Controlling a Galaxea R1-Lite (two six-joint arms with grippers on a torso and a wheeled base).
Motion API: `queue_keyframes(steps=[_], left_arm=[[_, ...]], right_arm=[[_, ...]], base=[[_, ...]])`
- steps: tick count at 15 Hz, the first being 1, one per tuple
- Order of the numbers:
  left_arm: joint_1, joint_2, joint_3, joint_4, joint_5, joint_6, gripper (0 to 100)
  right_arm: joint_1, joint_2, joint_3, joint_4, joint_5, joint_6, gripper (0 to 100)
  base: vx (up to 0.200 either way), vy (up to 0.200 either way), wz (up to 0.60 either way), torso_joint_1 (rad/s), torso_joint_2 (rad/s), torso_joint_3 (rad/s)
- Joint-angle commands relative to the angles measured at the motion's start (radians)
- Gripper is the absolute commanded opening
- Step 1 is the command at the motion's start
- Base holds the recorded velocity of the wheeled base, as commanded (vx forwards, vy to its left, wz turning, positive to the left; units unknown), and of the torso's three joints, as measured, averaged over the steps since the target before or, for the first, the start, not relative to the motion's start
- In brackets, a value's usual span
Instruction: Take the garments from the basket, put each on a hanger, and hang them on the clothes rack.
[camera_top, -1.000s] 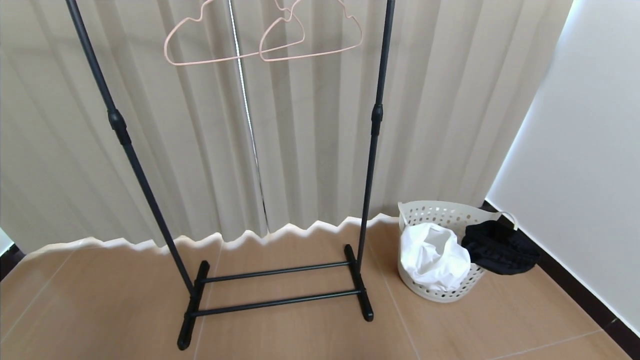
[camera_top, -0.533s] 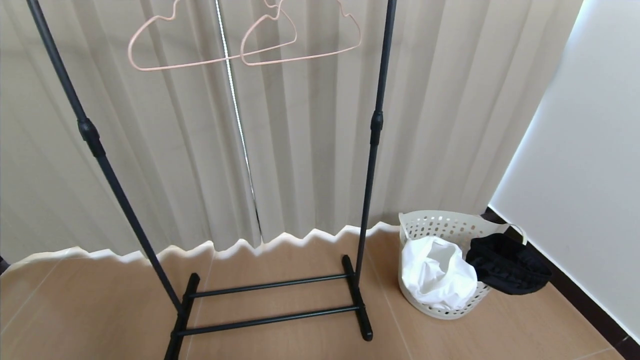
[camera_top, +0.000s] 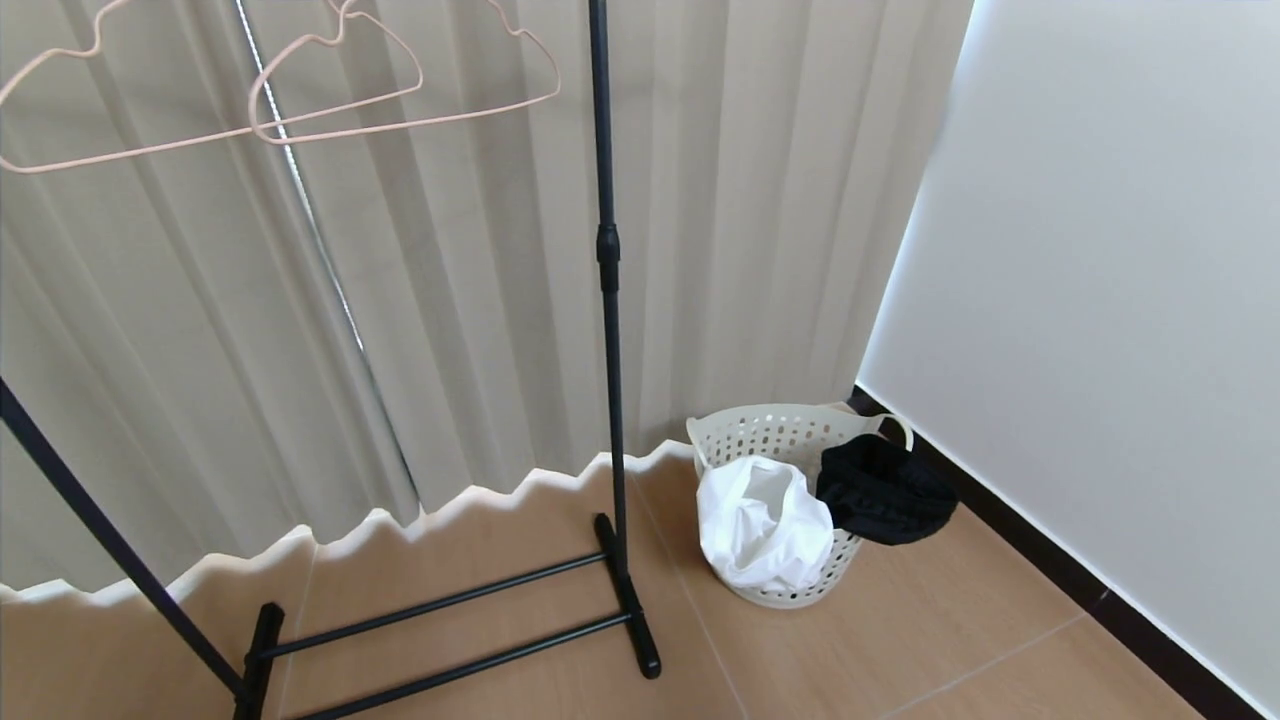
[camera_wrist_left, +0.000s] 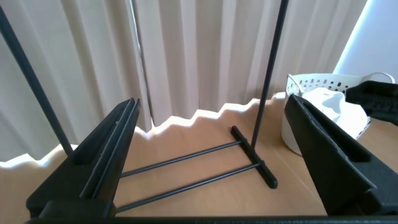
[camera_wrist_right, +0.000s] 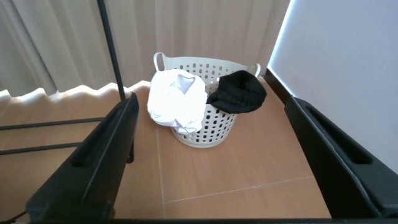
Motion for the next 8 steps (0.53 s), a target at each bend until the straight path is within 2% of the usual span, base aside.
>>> queue_keyframes(steps=[1,7,8], left_arm=[[0.0,0.001,0.0,0.0,0.0,0.001,100],[0.0,0.001,0.0,0.0,0.001,-0.002,100],[0.0,0.001,0.0,0.0,0.001,-0.002,100]], right_arm=[[0.001,0.0,0.0,0.0,0.0,0.0,100],[0.001,0.0,0.0,0.0,0.0,0.0,100],[0.001,0.0,0.0,0.0,0.0,0.0,100]], base=[[0.2,0.0,0.0,0.007,0.0,0.002],[0.2,0.0,0.0,-0.002,0.0,0.003],[0.0,0.0,0.0,0.0,0.0,0.0]])
